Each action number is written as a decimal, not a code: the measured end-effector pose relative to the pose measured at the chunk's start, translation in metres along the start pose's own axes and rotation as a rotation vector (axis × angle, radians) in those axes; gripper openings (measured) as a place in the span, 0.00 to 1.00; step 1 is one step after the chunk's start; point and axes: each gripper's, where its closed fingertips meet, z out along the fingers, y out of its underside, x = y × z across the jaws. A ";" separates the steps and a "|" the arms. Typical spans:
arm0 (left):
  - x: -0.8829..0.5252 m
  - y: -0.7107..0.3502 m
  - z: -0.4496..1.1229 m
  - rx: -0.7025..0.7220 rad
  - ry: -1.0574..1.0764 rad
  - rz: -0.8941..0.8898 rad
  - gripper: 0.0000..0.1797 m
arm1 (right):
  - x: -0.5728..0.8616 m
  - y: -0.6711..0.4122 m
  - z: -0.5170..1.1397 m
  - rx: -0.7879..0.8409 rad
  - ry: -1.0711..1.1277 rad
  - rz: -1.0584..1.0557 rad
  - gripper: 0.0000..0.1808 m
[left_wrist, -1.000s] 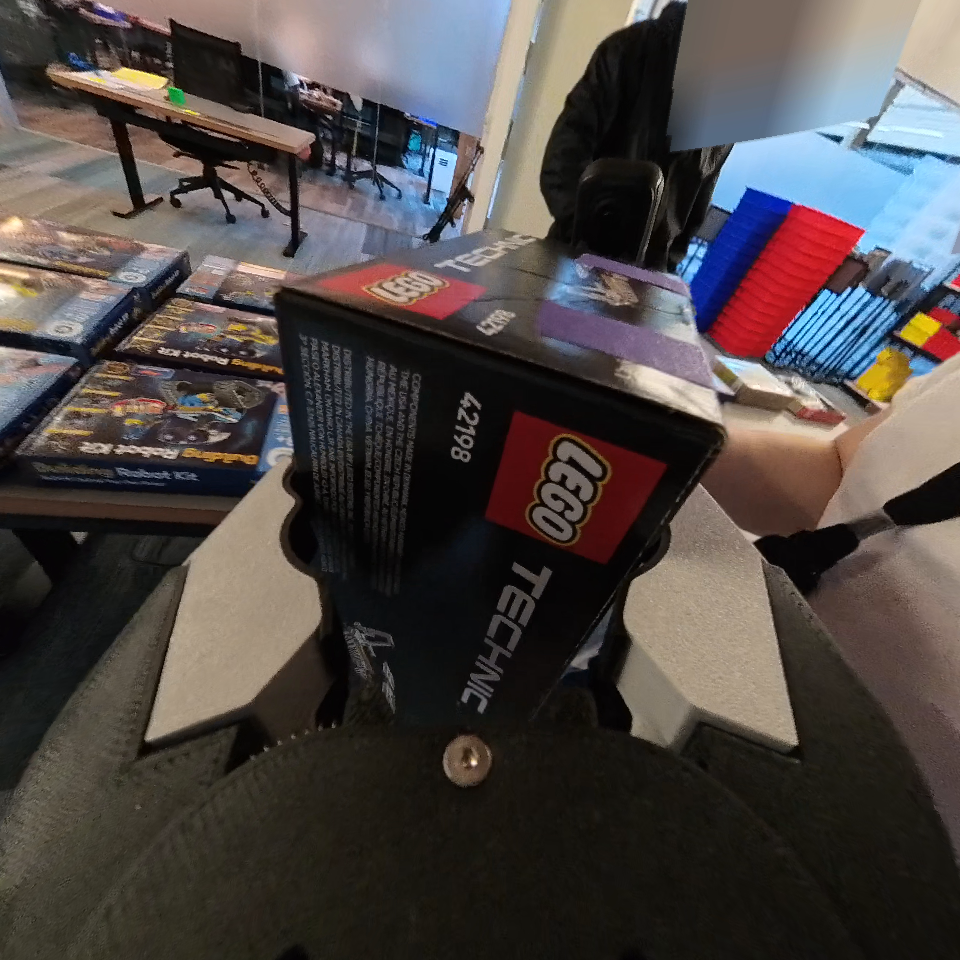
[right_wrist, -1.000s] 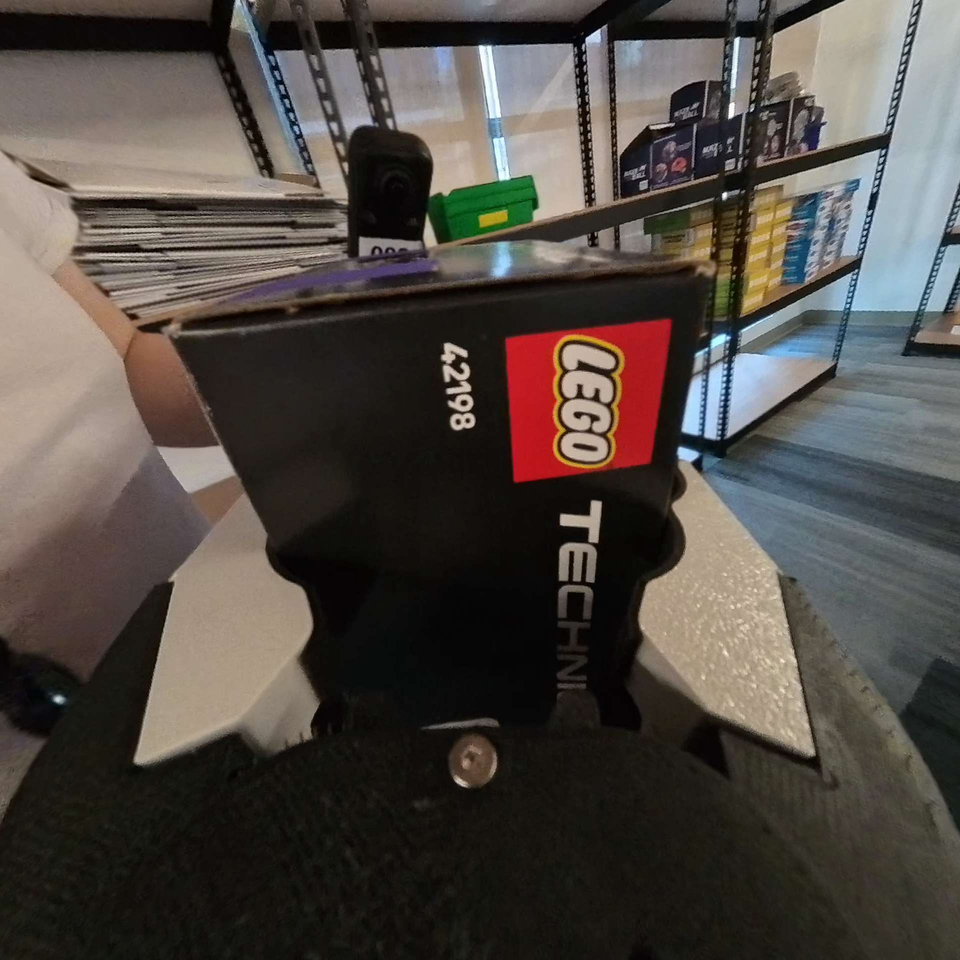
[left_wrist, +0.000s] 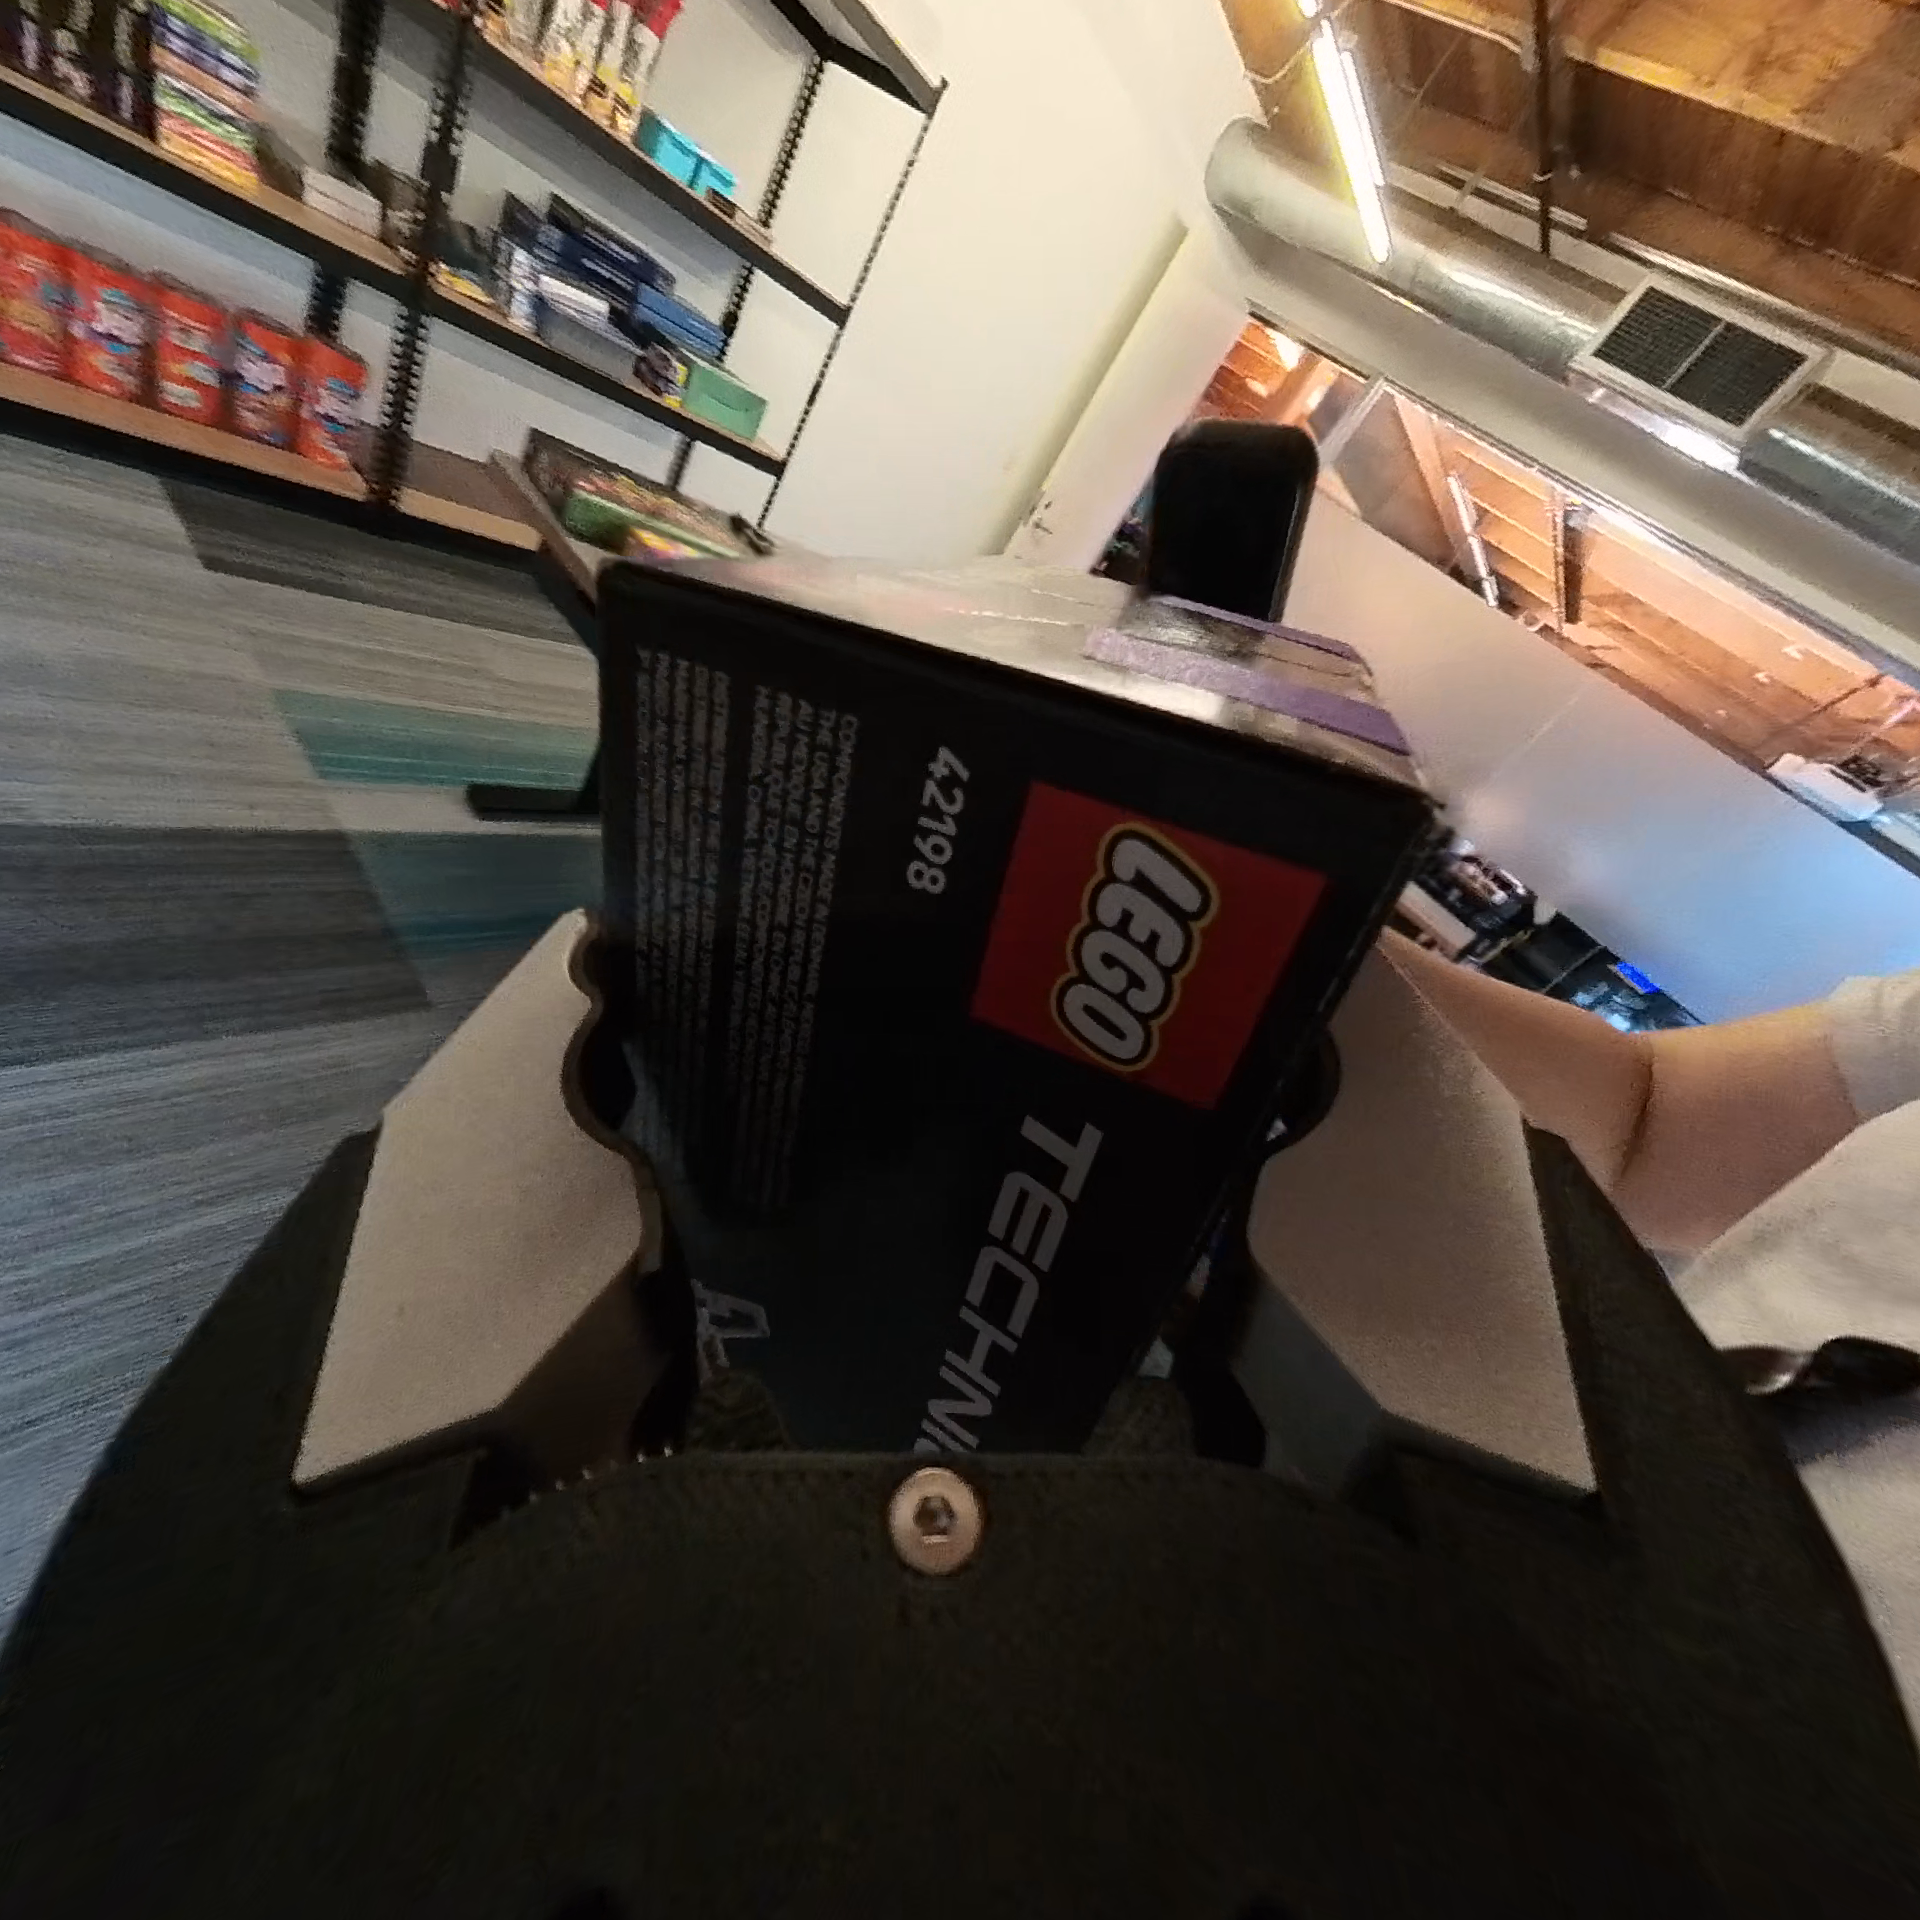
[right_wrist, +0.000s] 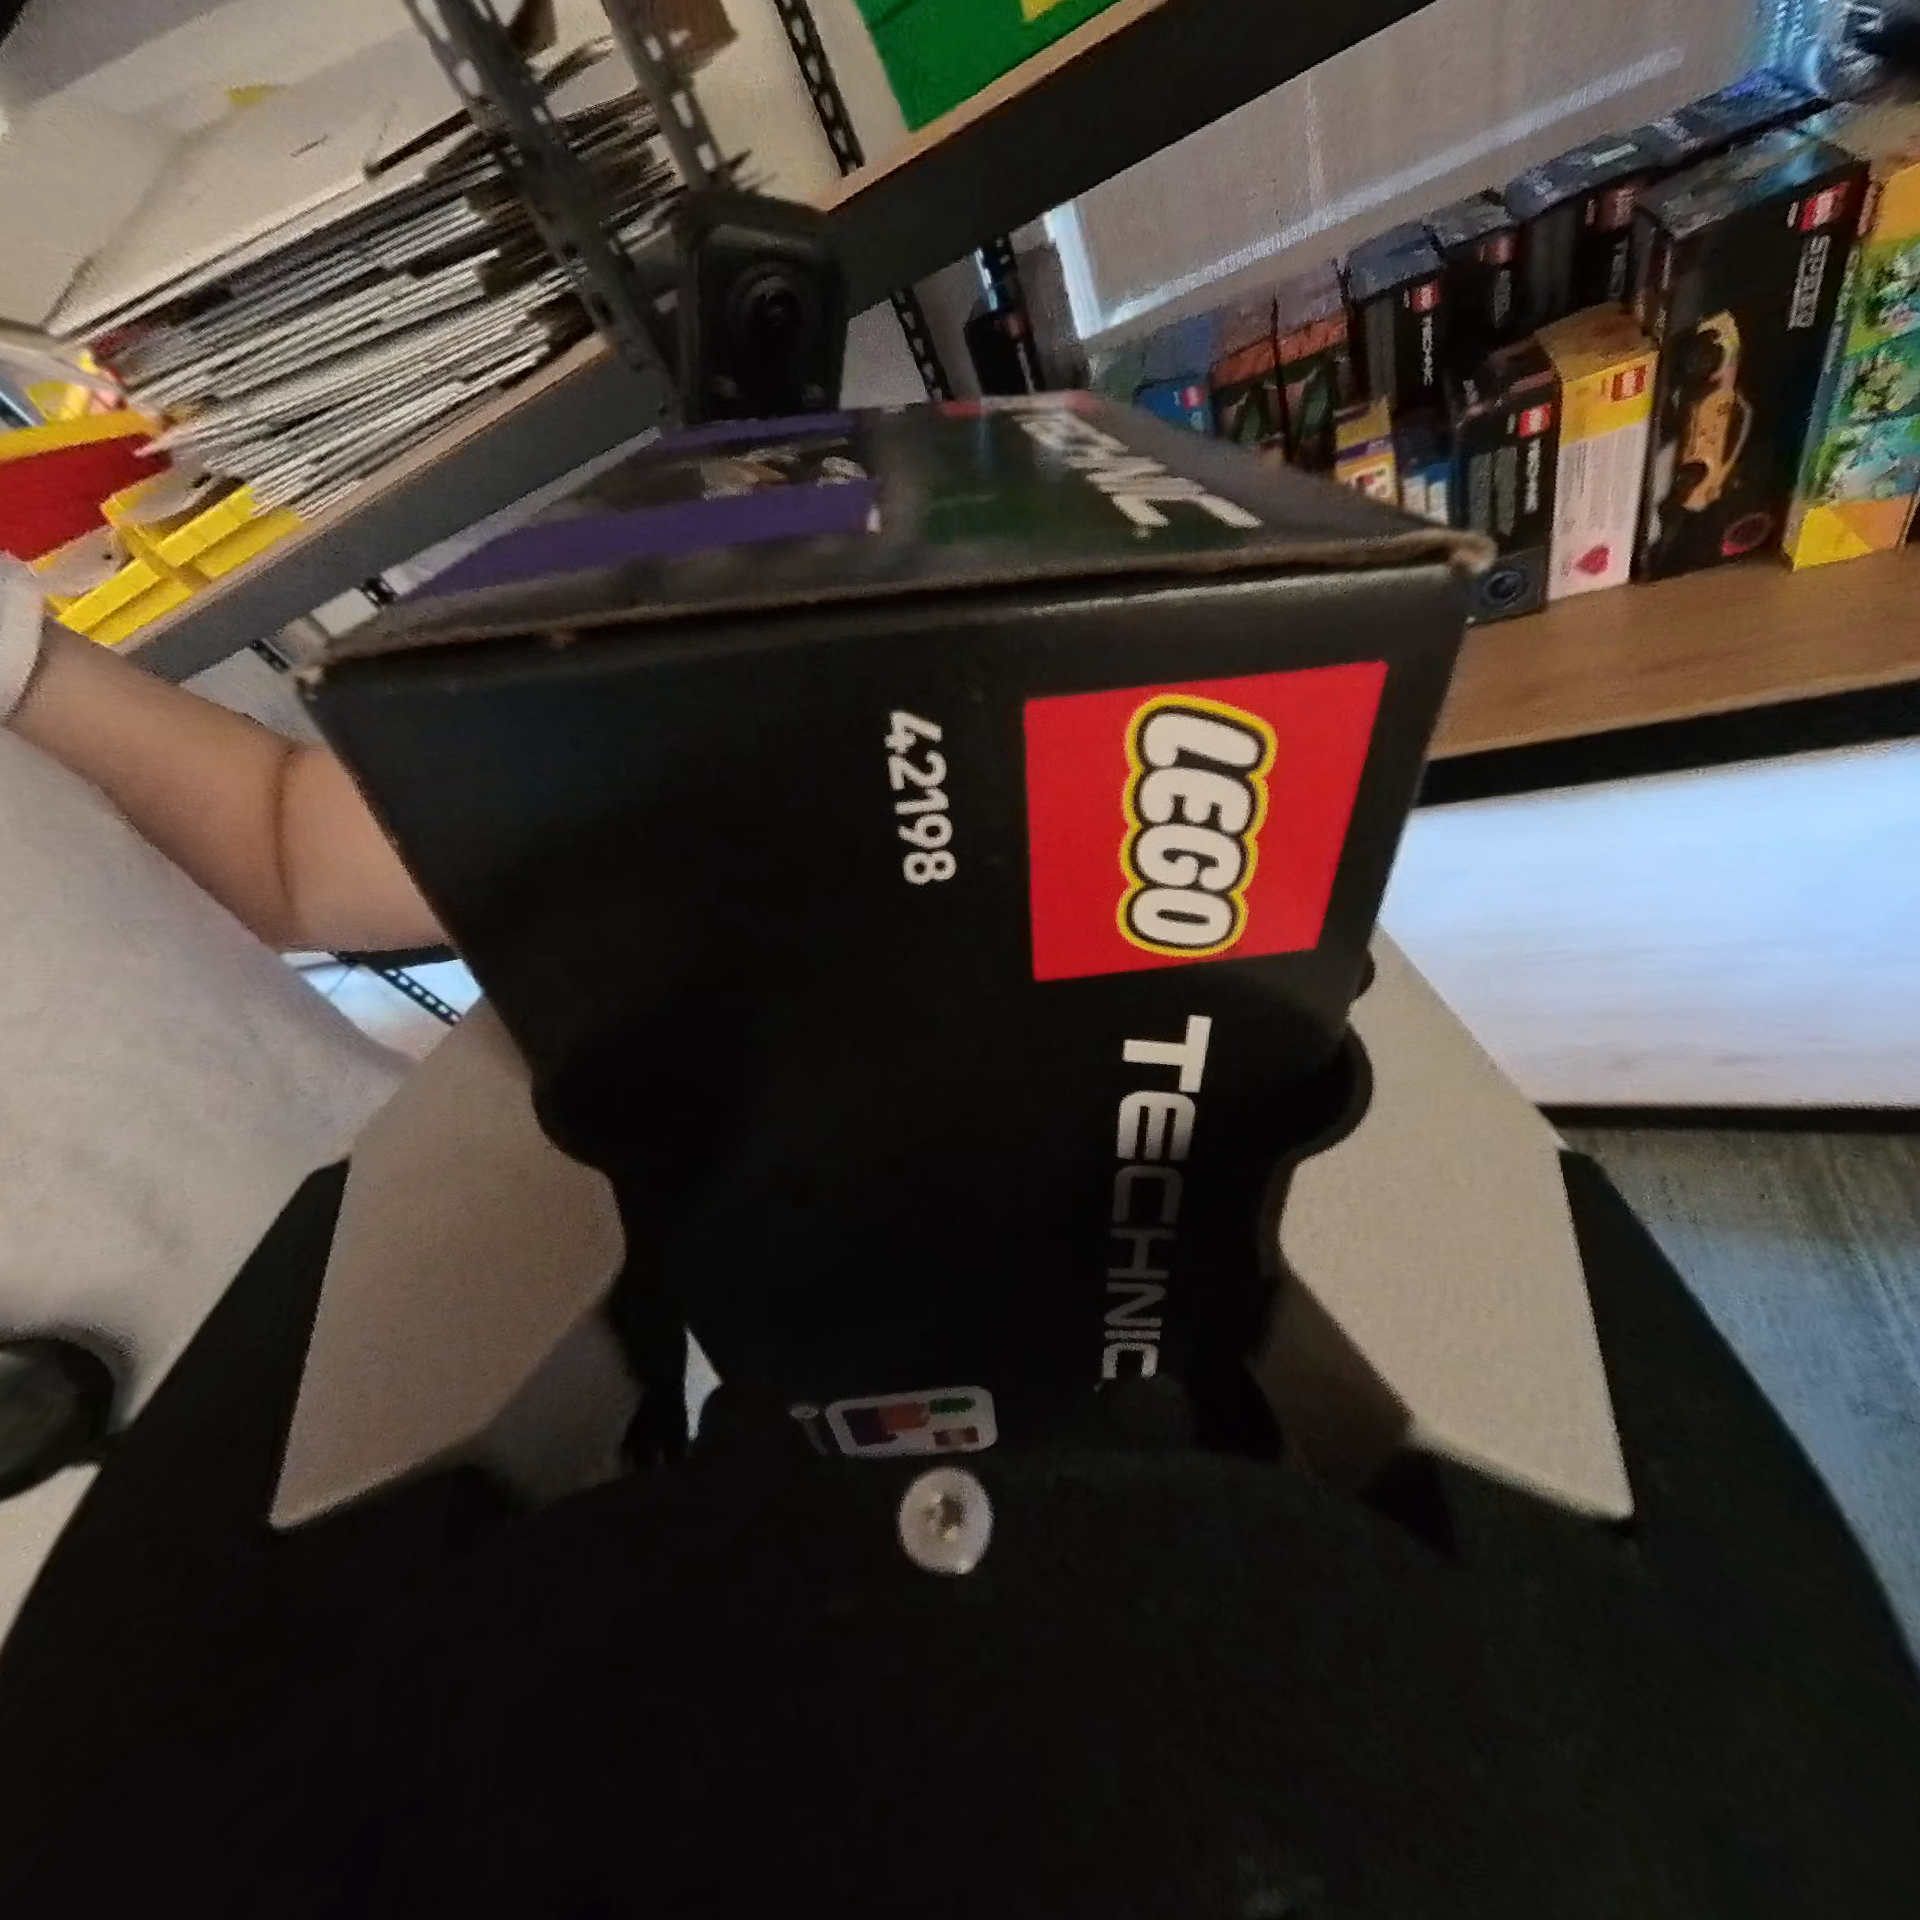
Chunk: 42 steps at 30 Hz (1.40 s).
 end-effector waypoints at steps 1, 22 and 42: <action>-0.023 -0.011 0.003 -0.001 -0.011 -0.017 0.71 | 0.023 -0.009 0.008 0.010 -0.008 0.006 0.75; -0.412 -0.182 0.135 0.150 -0.361 -0.058 0.71 | 0.452 -0.155 0.059 -0.238 -0.401 -0.061 0.75; -0.739 -0.224 0.033 0.254 -1.078 0.013 0.70 | 0.732 -0.165 0.291 -0.747 -1.120 -0.644 0.75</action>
